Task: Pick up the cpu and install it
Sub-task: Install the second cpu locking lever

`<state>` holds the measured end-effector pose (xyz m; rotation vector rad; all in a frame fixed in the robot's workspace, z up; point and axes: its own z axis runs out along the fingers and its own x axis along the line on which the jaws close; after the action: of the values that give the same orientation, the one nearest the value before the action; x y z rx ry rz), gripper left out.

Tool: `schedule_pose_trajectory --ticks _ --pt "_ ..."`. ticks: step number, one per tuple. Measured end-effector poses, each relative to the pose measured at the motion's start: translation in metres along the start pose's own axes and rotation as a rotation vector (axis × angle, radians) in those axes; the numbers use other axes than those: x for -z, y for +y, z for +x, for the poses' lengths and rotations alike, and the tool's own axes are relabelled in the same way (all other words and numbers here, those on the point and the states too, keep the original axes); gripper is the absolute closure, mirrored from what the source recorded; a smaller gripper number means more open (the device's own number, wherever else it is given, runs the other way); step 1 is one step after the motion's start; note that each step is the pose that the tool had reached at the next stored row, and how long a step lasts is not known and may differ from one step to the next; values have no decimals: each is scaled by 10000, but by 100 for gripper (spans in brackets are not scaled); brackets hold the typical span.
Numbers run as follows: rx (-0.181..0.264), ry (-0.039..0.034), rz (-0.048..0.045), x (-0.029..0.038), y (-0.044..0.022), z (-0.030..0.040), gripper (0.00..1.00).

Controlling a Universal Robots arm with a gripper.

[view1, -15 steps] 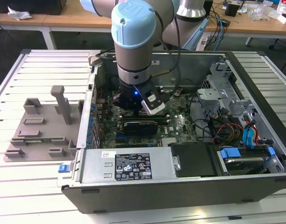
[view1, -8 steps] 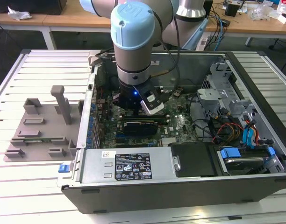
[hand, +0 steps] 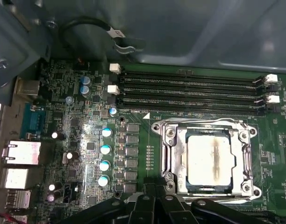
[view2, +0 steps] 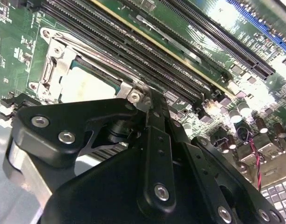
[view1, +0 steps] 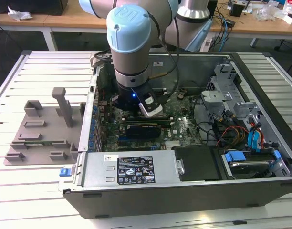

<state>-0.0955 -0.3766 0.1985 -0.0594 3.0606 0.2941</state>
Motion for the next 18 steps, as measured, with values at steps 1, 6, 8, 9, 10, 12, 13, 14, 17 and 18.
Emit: schedule_pose_trajectory --ticks 1,6,8,9,10,12,13,14,17,18 --pt "-1 1 8 1 1 1 89" --pt "-3 17 29 76 17 -9 89" --pt "-3 21 38 166 35 -18 89" --pt "-3 45 85 206 44 -26 89" --pt "-6 107 243 235 52 -35 89" --pt "17 216 889 238 59 -46 89" --pt "22 220 956 237 62 -56 89" --pt "23 223 976 235 63 -75 89" --pt "18 254 986 223 59 -252 89" --pt "16 260 989 219 63 -302 89"
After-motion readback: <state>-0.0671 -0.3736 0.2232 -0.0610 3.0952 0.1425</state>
